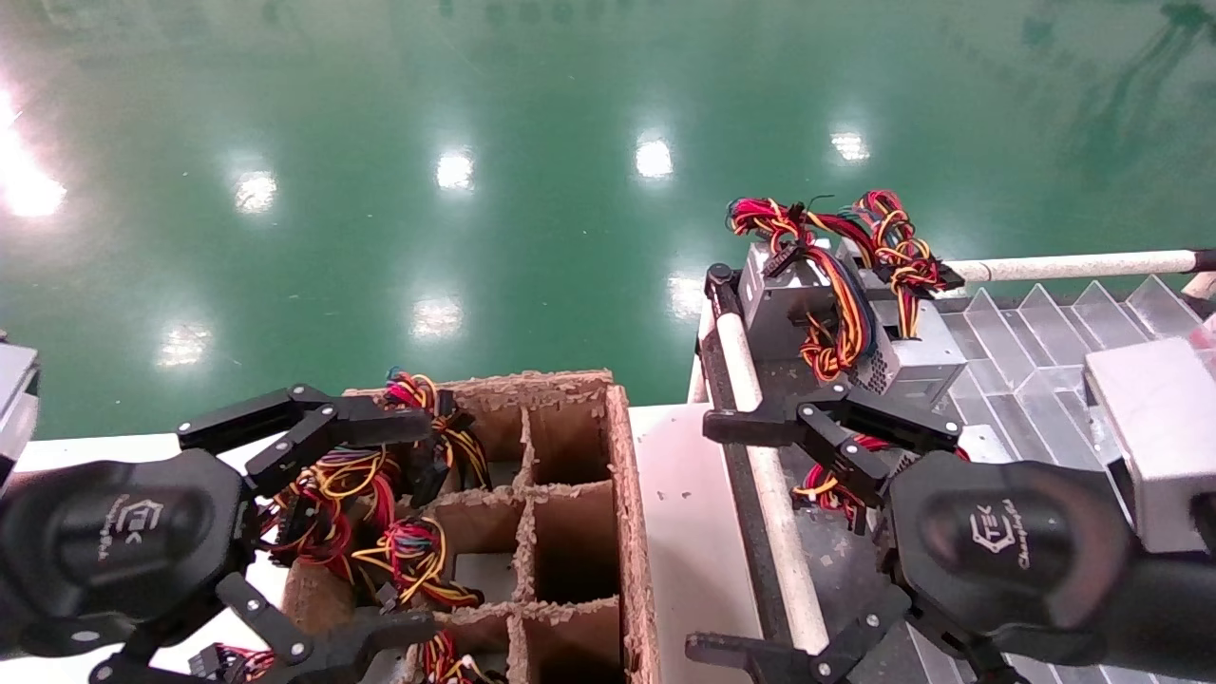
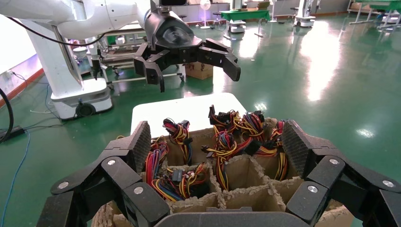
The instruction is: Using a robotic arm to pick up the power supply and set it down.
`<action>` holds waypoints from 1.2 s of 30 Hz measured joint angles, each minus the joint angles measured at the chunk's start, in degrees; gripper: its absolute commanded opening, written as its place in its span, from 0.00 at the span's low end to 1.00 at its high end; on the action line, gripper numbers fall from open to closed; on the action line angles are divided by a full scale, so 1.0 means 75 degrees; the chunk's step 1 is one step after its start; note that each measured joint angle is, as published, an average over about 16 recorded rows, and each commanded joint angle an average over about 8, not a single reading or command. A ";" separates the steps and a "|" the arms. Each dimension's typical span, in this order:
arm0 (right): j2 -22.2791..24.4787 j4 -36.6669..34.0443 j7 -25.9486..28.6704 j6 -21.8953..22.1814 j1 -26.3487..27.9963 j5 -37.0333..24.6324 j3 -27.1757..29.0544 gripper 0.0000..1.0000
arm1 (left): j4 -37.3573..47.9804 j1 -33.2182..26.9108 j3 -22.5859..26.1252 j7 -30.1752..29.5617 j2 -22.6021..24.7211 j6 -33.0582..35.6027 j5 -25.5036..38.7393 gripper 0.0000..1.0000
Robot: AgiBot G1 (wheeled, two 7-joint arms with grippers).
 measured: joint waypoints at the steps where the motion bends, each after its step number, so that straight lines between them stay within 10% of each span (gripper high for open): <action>1: 0.0000 0.0000 0.0000 0.0000 0.0000 0.0000 0.0000 1.00 | 0.0000 0.0000 0.0000 0.0000 0.0000 0.0000 0.0000 1.00; 10: 0.0000 0.0001 0.0001 -0.0002 -0.0001 -0.0002 -0.0002 1.00 | 0.0000 0.0000 0.0000 0.0000 0.0000 0.0000 0.0000 1.00; 19: -0.0104 0.0023 0.0054 -0.0059 0.0055 -0.0167 -0.0151 1.00 | 0.0000 0.0000 0.0000 0.0000 0.0000 0.0000 0.0000 0.00; 36: -0.1578 -0.0360 0.0118 -0.0438 0.0788 -0.1875 -0.1672 1.00 | 0.0001 -0.0001 0.0000 0.0001 0.0000 0.0001 0.0000 0.00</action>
